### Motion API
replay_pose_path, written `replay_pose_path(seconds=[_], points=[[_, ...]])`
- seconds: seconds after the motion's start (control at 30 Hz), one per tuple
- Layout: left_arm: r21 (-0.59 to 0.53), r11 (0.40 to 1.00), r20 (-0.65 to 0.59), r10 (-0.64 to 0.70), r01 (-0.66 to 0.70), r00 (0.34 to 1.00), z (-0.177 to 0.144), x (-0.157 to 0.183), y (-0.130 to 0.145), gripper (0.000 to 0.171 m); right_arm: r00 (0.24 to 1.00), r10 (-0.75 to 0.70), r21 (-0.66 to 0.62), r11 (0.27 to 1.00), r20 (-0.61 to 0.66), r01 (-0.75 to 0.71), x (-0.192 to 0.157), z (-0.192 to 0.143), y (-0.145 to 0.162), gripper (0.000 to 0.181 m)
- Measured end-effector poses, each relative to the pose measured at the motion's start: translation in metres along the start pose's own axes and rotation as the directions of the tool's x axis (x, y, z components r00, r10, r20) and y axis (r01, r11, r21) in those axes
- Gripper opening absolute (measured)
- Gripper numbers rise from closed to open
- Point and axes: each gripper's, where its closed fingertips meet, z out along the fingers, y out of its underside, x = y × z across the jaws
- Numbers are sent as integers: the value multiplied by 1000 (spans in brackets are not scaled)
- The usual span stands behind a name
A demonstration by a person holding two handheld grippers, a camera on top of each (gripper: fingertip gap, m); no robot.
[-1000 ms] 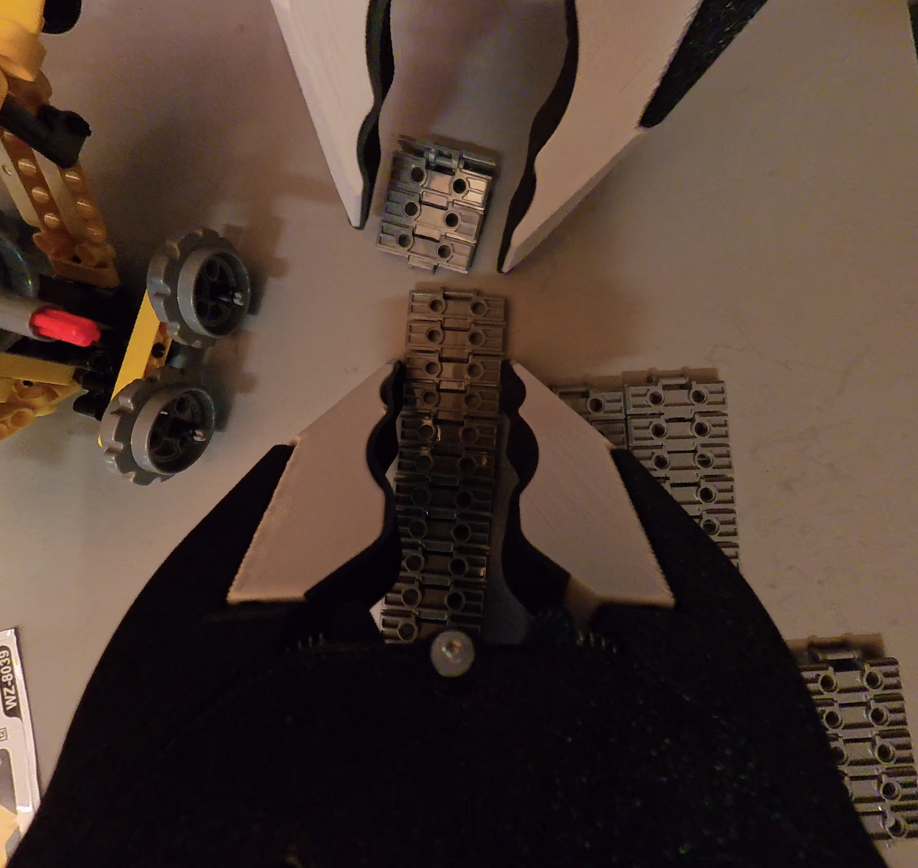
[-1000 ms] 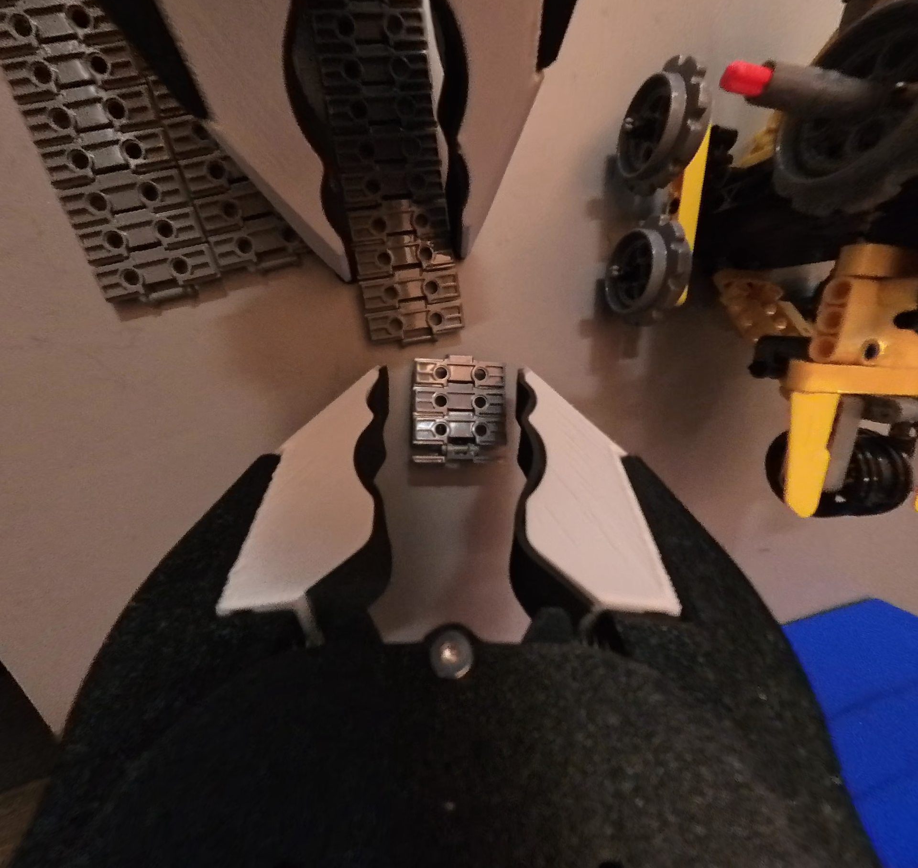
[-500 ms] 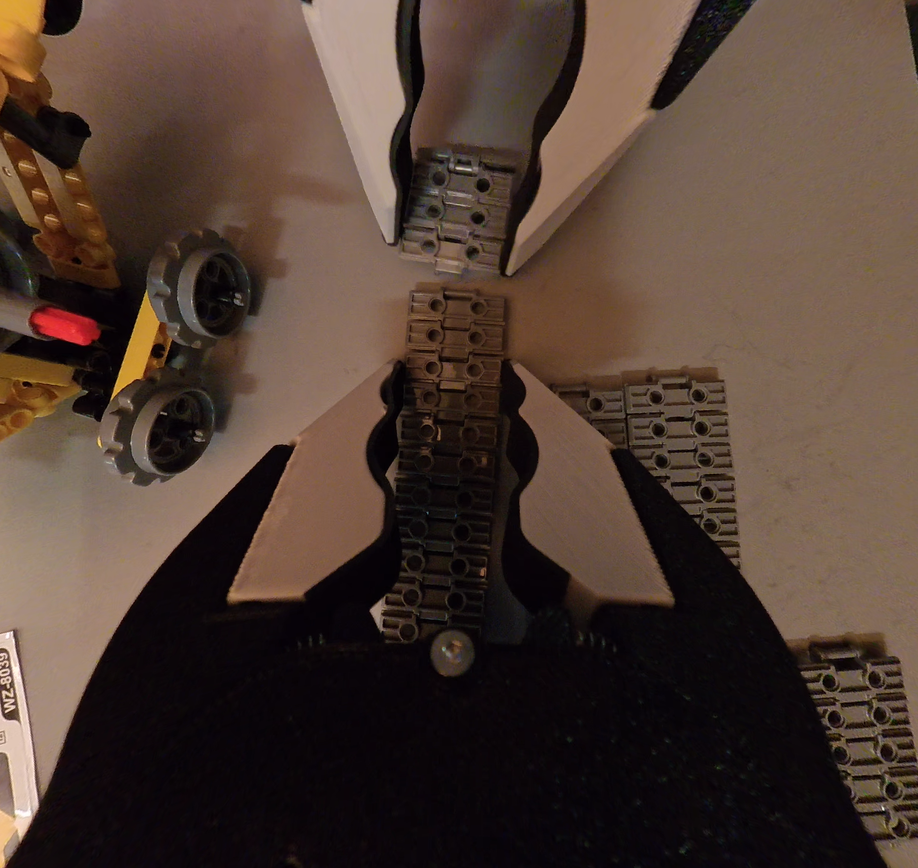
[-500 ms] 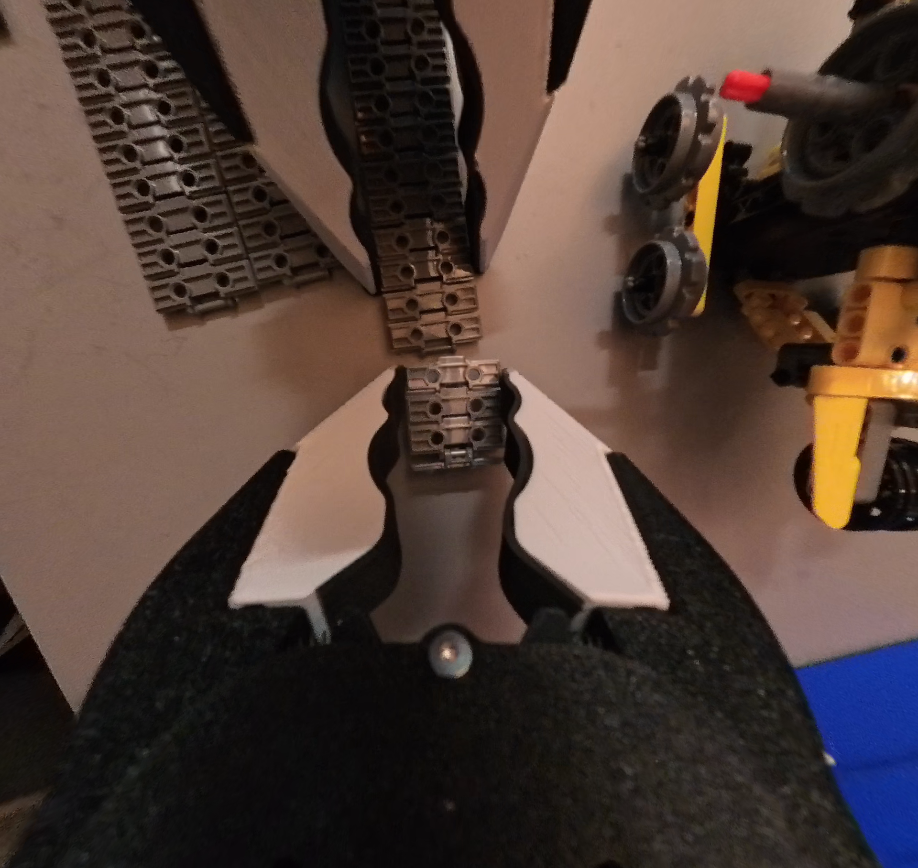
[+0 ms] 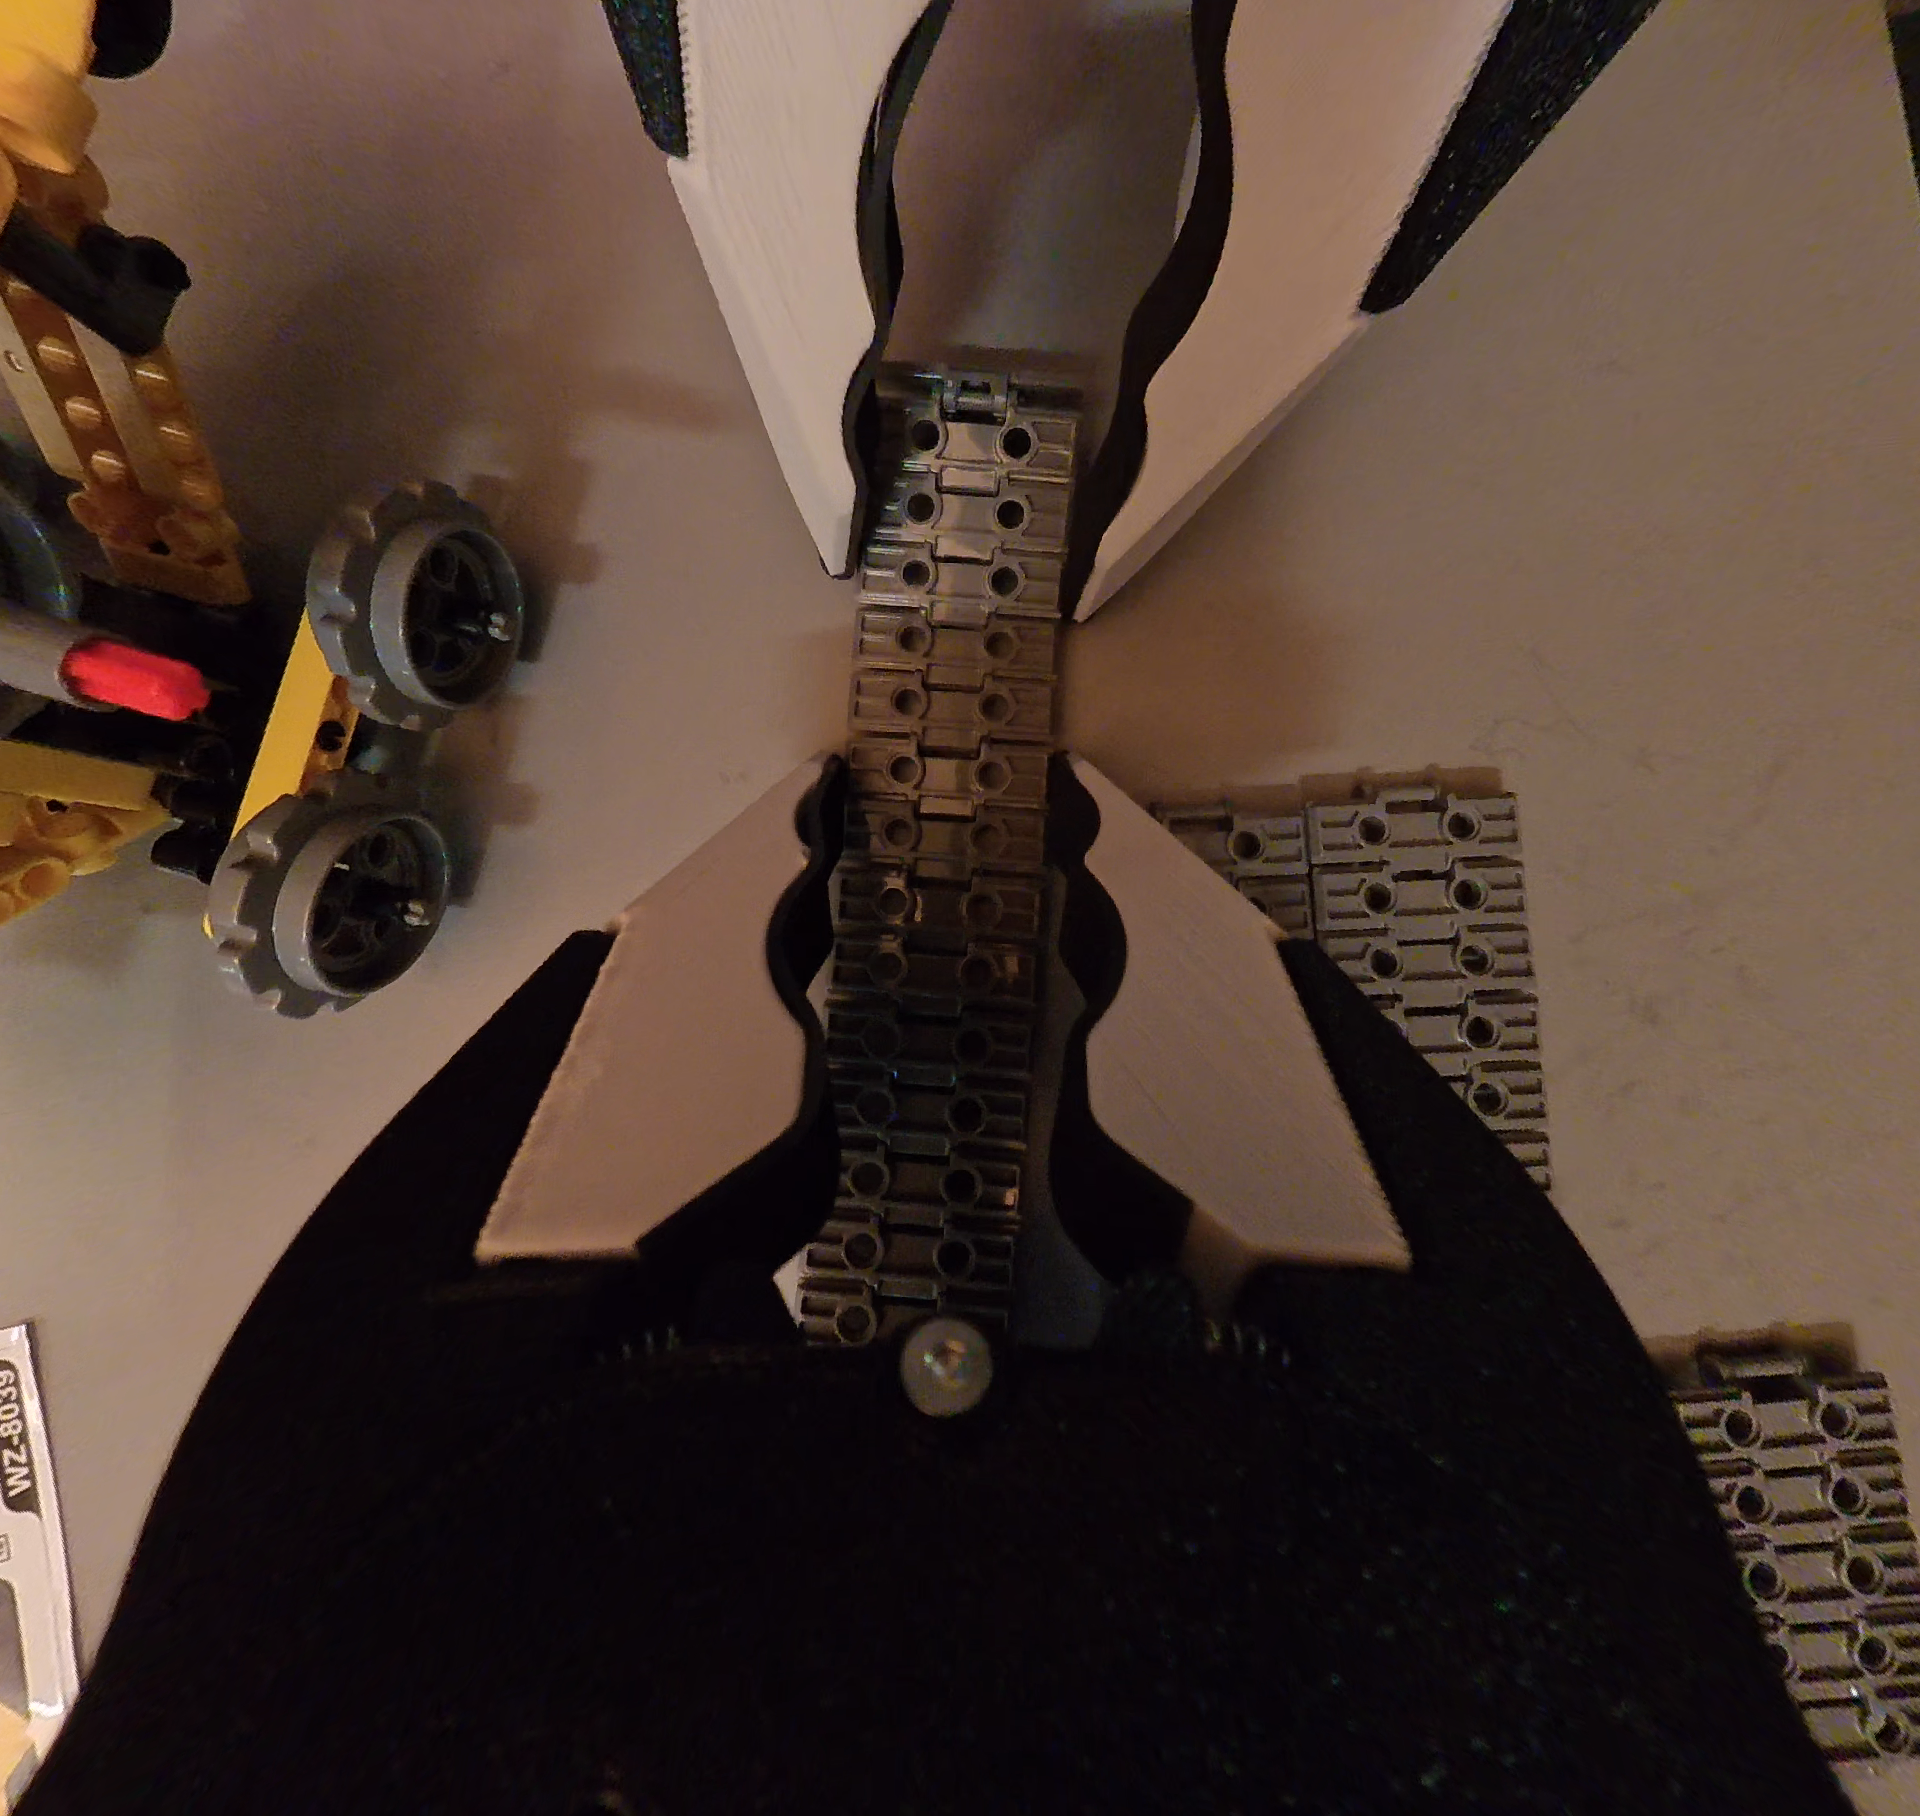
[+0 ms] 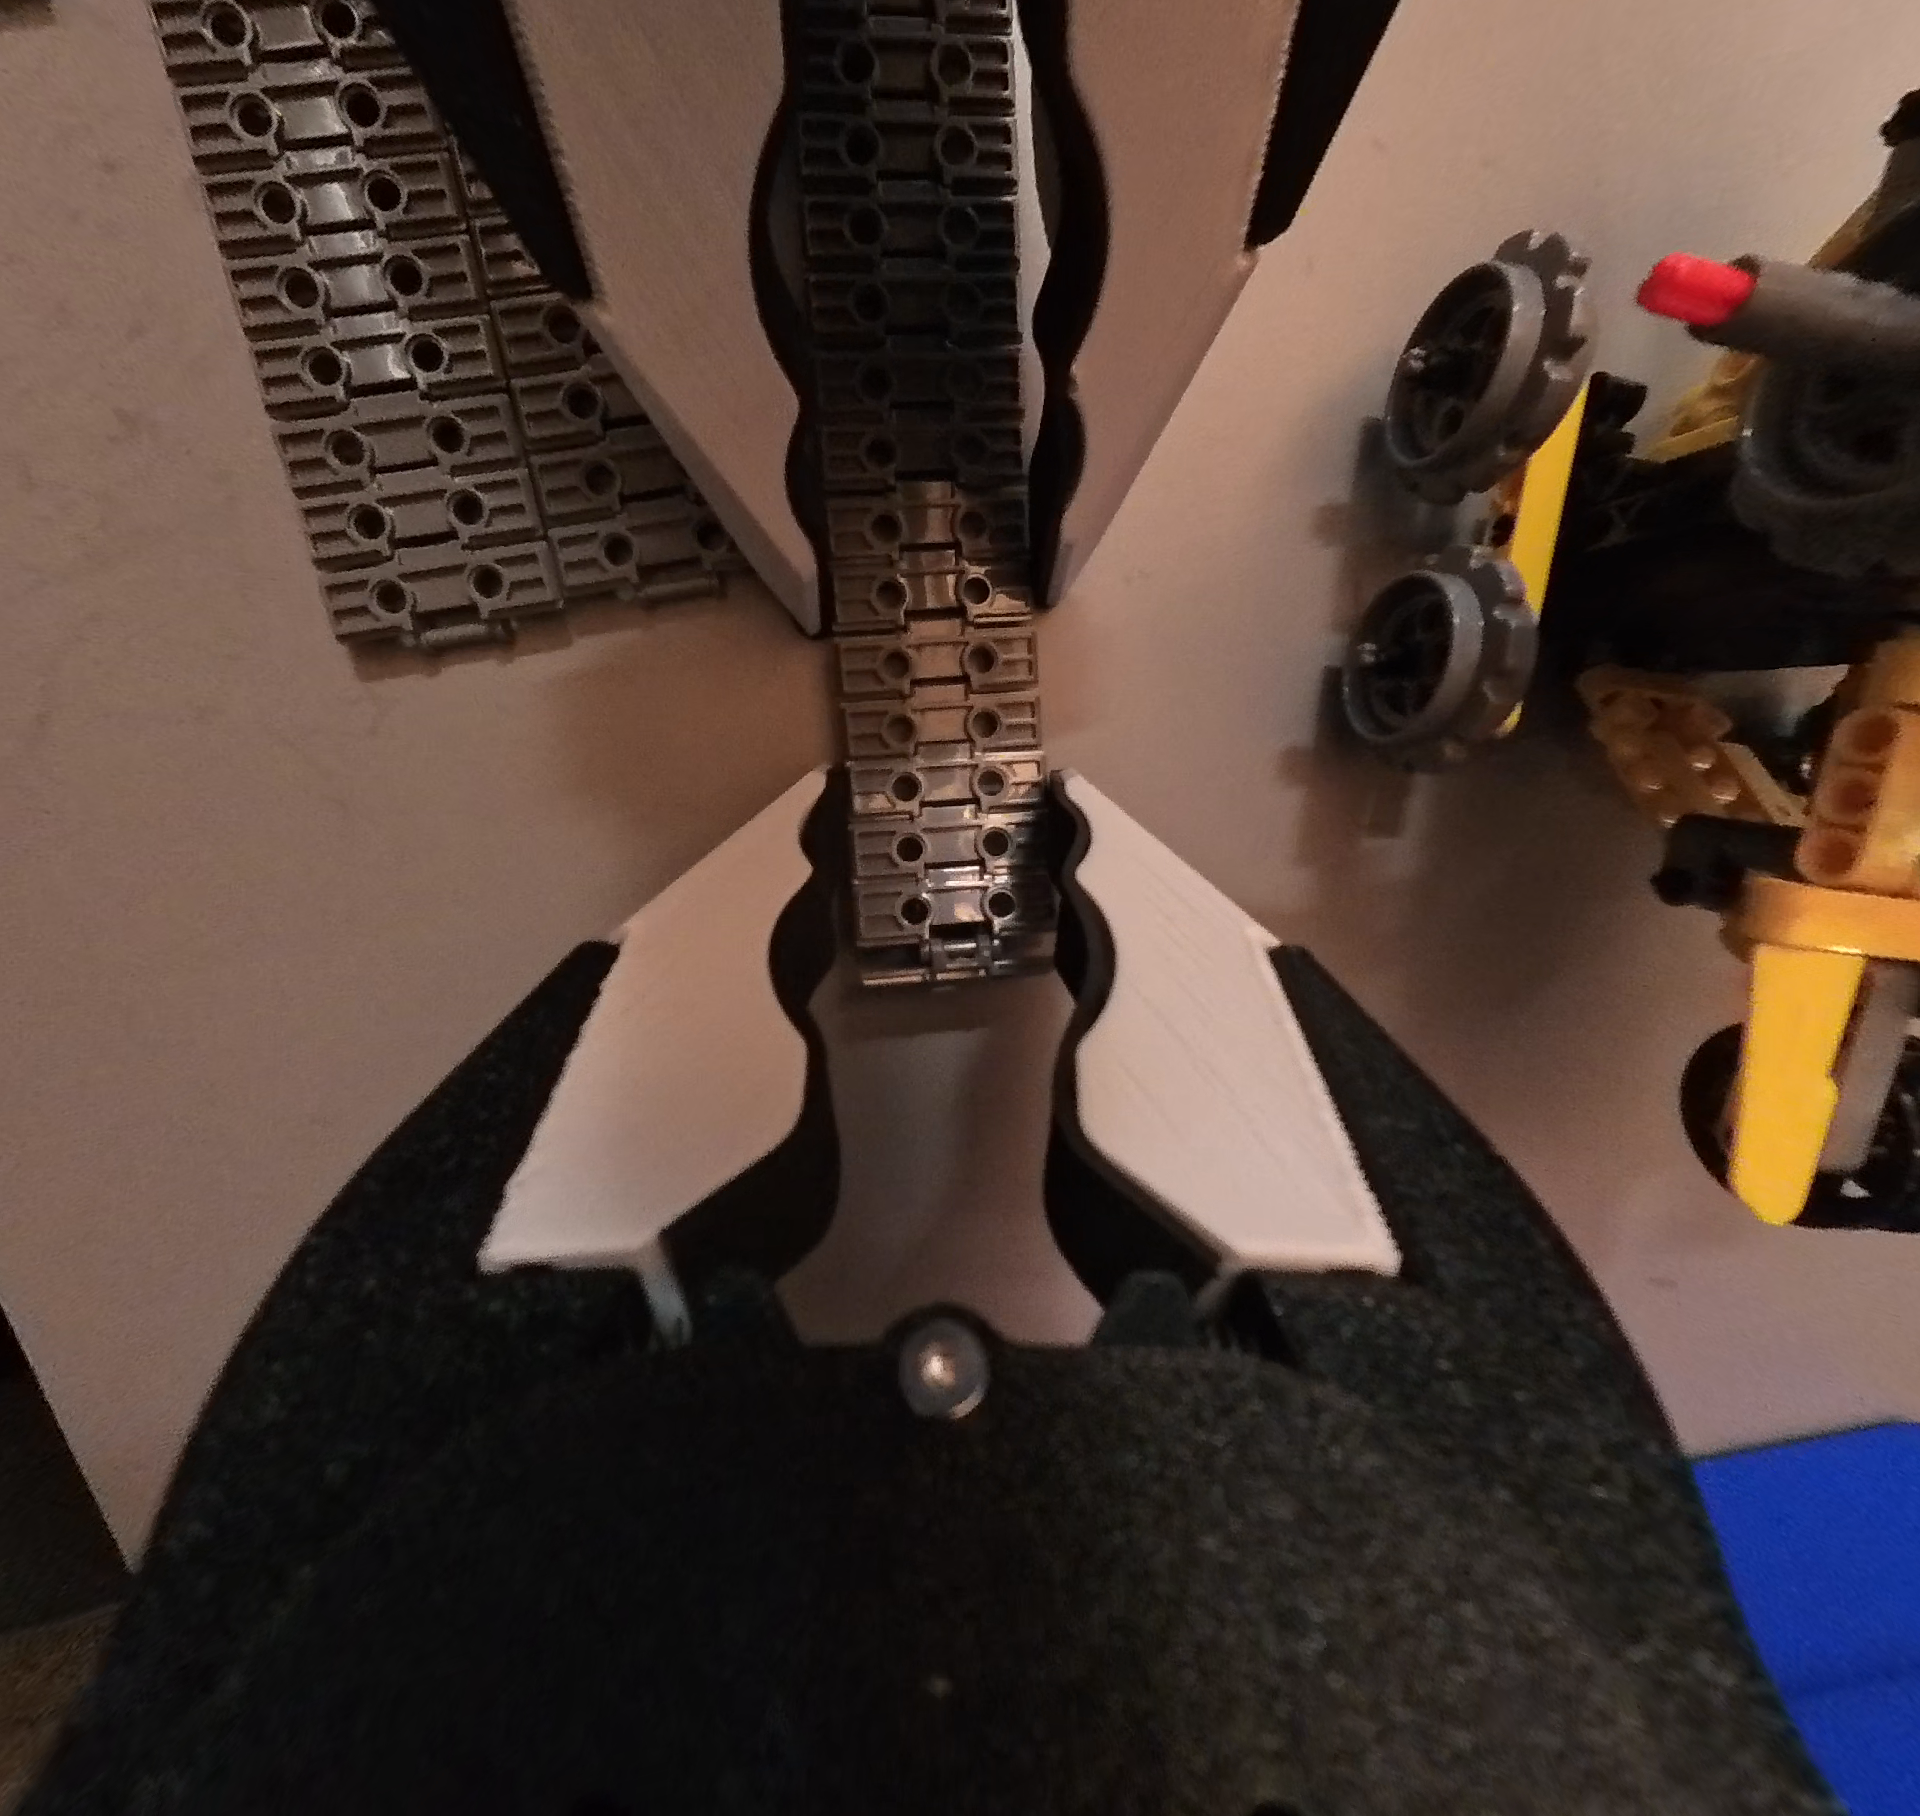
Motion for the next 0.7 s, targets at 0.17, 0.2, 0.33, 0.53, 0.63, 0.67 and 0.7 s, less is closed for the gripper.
replay_pose_path(seconds=[0.17, 0.2, 0.33, 0.53, 0.63, 0.67, 0.7], points=[[-2, 1000, 1, 1, -1, 1000, 0, 0, 0, 38, 1000, 1, -6, 1000, -18, -1, 1, -4, 1, 53], [-2, 1000, 1, 1, -1, 1000, 0, 0, 0, 38, 1000, 8, 8, 1000, -25, -8, 2, -7, -2, 54], [-1, 1000, 1, 1, -1, 1000, 0, 0, 0, 38, 996, 36, 86, 996, -84, -29, 9, -17, -14, 20], [-4, 1000, 3, 1, -1, 1000, 0, 0, 0, 38, 997, 40, 25, 999, -70, -38, 5, -6, -5, 0], [-2, 1000, 2, 1, -1, 1000, 0, 0, 0, 38, 997, 40, 14, 999, -63, -39, 4, -3, -4, 0], [-2, 1000, 2, 1, -1, 1000, 0, 0, 0, 38, 997, 43, 9, 999, -60, -43, 4, -3, -4, 0], [-2, 1000, 1, 1, -1, 1000, 0, 0, 0, 38, 997, 43, 2, 999, -59, -43, 4, -3, -4, 0]])
